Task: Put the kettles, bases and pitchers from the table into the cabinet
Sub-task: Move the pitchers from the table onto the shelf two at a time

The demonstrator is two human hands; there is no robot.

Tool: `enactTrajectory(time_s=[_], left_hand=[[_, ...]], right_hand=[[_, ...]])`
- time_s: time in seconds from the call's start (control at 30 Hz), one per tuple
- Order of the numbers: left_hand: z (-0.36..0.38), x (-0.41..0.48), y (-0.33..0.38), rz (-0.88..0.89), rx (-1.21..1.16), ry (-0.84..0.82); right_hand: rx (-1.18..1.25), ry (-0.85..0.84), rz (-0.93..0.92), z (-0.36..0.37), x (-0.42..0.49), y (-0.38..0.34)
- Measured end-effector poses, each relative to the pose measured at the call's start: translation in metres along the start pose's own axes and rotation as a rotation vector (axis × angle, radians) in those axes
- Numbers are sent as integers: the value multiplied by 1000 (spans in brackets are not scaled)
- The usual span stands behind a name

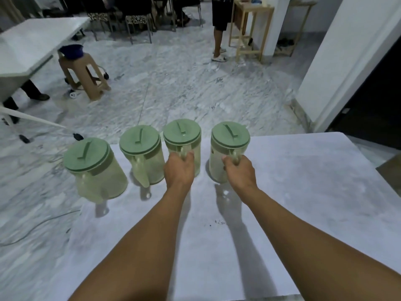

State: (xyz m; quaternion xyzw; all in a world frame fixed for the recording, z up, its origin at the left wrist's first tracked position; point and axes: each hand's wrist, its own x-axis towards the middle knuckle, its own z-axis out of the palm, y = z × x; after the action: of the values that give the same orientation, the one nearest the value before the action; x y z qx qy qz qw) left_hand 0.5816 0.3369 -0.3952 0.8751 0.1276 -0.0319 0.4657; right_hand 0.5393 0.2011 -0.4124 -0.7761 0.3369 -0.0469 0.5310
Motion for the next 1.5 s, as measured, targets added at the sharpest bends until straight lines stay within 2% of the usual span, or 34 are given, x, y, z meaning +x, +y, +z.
enactTrajectory(time_s=[0.17, 0.33, 0.57, 0.7, 0.97, 1.13, 1.33, 1.5], left_hand=[[-16, -32, 14, 119, -149, -87], [-47, -105, 53, 207, -350, -212], [-94, -241, 107, 352, -574, -400], [-93, -328, 138, 394, -642, -563], [-59, -522, 198, 600, -674, -894], [-17, -631, 233, 669, -721, -1098], [59, -746, 269, 728, -725, -1214], [136, -818, 300, 708, -723, -1209]], right_hand=[[89, 93, -22, -20, -24, -11], [190, 213, -104, -78, -98, -29], [388, 486, -236, -191, -244, -33], [432, 707, -292, -267, -323, -22], [443, 1202, -222, -430, -442, 23], [407, 1416, -195, -533, -497, 62], [379, 1559, -230, -655, -535, 120], [305, 1560, -195, -739, -529, 169]])
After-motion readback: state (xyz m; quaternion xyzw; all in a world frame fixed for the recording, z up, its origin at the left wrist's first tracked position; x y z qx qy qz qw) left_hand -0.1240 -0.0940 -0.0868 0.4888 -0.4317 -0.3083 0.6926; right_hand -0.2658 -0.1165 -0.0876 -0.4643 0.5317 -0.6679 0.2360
